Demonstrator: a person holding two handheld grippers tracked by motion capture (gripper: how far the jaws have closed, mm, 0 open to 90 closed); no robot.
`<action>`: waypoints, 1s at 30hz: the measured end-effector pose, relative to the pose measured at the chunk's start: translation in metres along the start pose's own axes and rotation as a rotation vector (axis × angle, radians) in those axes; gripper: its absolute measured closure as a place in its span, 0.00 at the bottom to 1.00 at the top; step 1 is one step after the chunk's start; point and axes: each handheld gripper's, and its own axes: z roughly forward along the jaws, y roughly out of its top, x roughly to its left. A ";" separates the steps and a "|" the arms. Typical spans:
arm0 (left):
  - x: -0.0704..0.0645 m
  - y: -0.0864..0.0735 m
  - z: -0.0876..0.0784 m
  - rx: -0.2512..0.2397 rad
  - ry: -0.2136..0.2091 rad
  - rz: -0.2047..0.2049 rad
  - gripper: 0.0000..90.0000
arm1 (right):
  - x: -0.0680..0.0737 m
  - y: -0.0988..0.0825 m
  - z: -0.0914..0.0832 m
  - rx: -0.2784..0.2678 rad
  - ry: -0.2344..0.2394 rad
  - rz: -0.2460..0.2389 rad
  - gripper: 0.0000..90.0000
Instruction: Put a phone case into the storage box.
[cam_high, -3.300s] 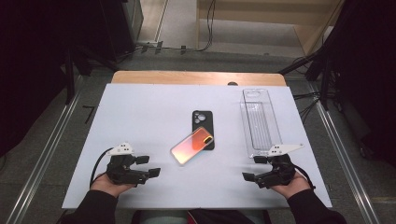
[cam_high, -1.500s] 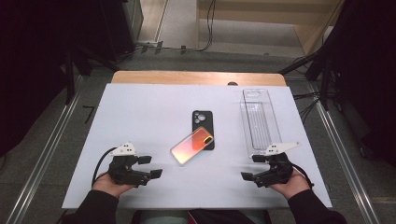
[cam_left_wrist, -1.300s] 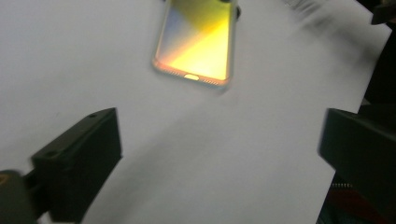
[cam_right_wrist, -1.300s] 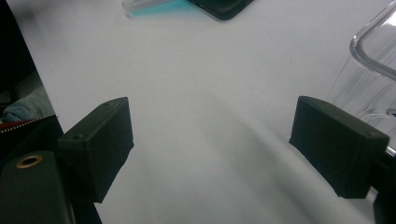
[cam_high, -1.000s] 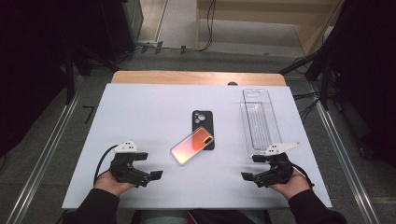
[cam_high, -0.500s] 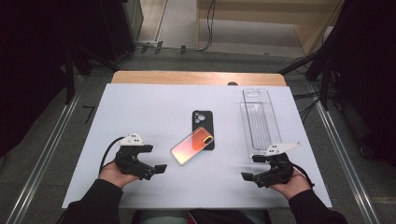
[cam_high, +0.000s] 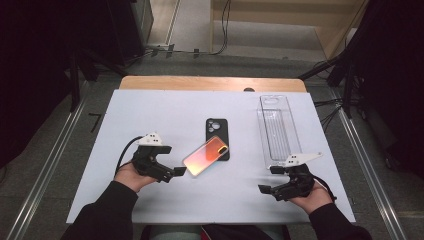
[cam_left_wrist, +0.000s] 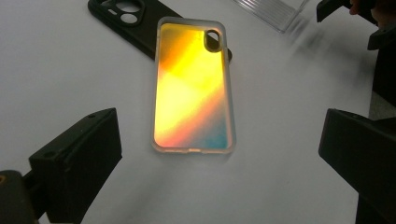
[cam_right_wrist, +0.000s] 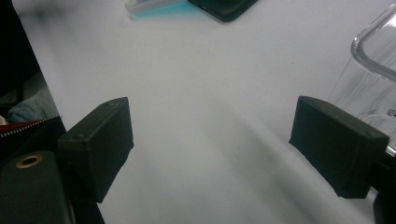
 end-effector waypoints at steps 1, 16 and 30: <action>0.001 0.002 0.002 -0.004 -0.005 -0.005 0.00 | 0.000 0.000 0.001 0.002 -0.001 0.001 0.13; 0.005 0.031 0.024 -0.009 -0.009 0.024 0.01 | 0.001 0.000 0.001 0.004 0.004 -0.003 0.13; 0.006 0.053 0.050 -0.011 -0.025 0.041 0.01 | 0.001 0.000 0.001 0.004 0.004 -0.004 0.13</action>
